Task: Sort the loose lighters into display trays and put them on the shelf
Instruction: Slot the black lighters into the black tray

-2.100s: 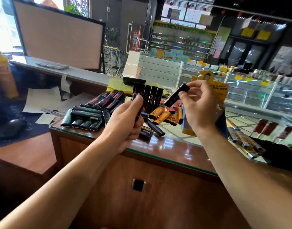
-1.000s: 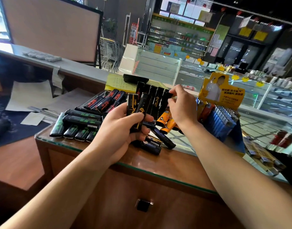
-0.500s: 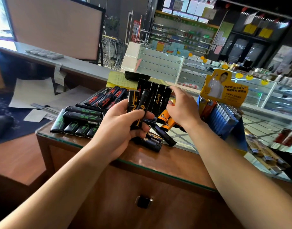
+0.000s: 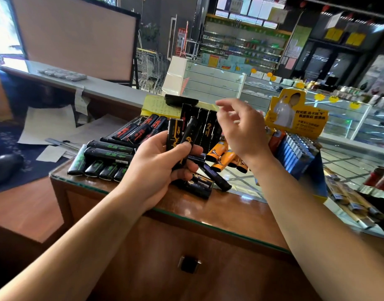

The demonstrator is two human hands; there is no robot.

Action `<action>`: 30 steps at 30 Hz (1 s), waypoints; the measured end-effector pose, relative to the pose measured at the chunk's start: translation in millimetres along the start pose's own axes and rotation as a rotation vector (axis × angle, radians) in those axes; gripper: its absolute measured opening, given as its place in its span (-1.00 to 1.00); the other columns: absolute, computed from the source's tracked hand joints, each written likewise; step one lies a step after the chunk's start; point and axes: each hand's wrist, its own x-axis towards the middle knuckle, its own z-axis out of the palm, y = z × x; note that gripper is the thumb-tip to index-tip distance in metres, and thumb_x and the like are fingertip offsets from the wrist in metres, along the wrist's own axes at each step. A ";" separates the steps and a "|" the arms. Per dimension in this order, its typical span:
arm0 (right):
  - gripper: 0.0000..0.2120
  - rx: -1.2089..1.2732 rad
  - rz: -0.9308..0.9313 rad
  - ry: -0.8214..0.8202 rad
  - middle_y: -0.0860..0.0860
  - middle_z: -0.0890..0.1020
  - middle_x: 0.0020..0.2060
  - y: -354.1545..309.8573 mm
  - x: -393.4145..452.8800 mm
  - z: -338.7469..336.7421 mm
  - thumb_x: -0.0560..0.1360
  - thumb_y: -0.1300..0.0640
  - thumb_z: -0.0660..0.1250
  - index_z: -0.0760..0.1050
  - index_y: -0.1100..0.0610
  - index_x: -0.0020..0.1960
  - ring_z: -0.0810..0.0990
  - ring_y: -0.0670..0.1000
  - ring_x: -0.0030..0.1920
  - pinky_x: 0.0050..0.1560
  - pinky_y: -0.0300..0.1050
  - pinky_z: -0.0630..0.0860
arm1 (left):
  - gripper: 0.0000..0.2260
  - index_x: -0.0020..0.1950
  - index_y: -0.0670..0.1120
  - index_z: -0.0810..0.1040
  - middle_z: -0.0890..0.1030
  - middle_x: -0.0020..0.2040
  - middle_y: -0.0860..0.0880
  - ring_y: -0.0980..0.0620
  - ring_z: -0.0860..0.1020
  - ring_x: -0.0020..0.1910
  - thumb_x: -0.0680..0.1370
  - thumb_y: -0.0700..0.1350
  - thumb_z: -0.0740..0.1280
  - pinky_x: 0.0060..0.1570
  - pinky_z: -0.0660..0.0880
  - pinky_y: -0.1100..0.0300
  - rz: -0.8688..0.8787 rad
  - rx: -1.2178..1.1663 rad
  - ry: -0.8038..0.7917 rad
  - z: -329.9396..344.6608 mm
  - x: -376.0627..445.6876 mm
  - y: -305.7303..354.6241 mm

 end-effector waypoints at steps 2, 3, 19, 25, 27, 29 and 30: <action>-0.81 0.269 0.019 -0.129 -0.07 0.66 -0.21 -17.8 -4.1 -4.4 0.53 0.08 0.28 0.63 0.00 0.07 0.58 -0.02 -0.34 -0.26 -0.11 0.56 | -0.94 0.05 -0.24 0.52 0.67 -0.16 -0.17 0.03 0.54 -0.42 0.61 -0.29 0.26 -0.50 0.47 0.27 0.008 0.000 0.016 0.5 -0.3 -0.3; -0.82 0.336 0.004 -0.223 -0.09 0.65 -0.23 -23.6 -6.0 -4.9 0.53 0.11 0.30 0.64 0.01 0.08 0.57 -0.02 -0.38 -0.27 -0.12 0.57 | -0.93 0.06 -0.24 0.52 0.67 -0.16 -0.17 0.03 0.54 -0.43 0.61 -0.29 0.27 -0.50 0.45 0.27 0.011 0.001 0.021 0.8 -0.4 -0.4; -0.86 0.474 0.117 0.078 -0.08 0.58 -0.40 -4.3 3.0 -13.5 0.54 0.27 0.33 0.54 0.04 -0.04 0.60 0.00 -0.42 -0.34 -0.06 0.56 | -0.88 0.04 -0.21 0.52 0.67 -0.21 -0.17 -0.01 0.53 -0.46 0.64 -0.27 0.18 -0.50 0.48 0.23 -0.022 -0.056 0.102 2.5 0.8 0.8; -0.97 0.324 0.104 0.066 -0.05 0.61 -0.30 6.4 2.9 -12.0 0.54 0.15 0.39 0.58 0.09 -0.07 0.62 -0.02 -0.44 -0.39 -0.06 0.58 | -0.87 0.05 -0.22 0.52 0.65 -0.23 -0.18 -0.03 0.52 -0.45 0.64 -0.28 0.18 -0.49 0.47 0.21 -0.011 -0.054 0.094 1.2 0.2 1.5; -0.92 0.289 0.103 0.011 0.01 0.65 -0.23 10.5 2.9 -12.3 0.51 0.17 0.43 0.59 0.12 0.00 0.68 0.01 -0.34 -0.27 -0.02 0.64 | -0.87 0.05 -0.23 0.52 0.65 -0.23 -0.18 -0.03 0.52 -0.45 0.64 -0.28 0.18 -0.49 0.47 0.20 -0.011 -0.057 0.091 1.2 0.4 1.8; -0.87 0.215 0.087 -0.025 0.03 0.68 -0.19 14.4 4.0 -11.5 0.50 0.22 0.42 0.59 0.08 0.04 0.70 -0.02 -0.26 -0.17 -0.01 0.67 | -0.87 0.06 -0.23 0.52 0.64 -0.23 -0.17 -0.03 0.52 -0.45 0.64 -0.28 0.18 -0.49 0.47 0.20 -0.012 -0.059 0.088 1.0 0.4 1.8; -0.85 0.169 0.071 -0.028 0.01 0.69 -0.19 16.4 4.4 -10.3 0.51 0.23 0.40 0.59 0.06 0.05 0.70 -0.05 -0.26 -0.15 0.01 0.67 | -0.87 0.06 -0.23 0.52 0.64 -0.24 -0.17 -0.03 0.52 -0.45 0.64 -0.28 0.18 -0.49 0.47 0.20 -0.011 -0.059 0.084 0.8 0.2 2.0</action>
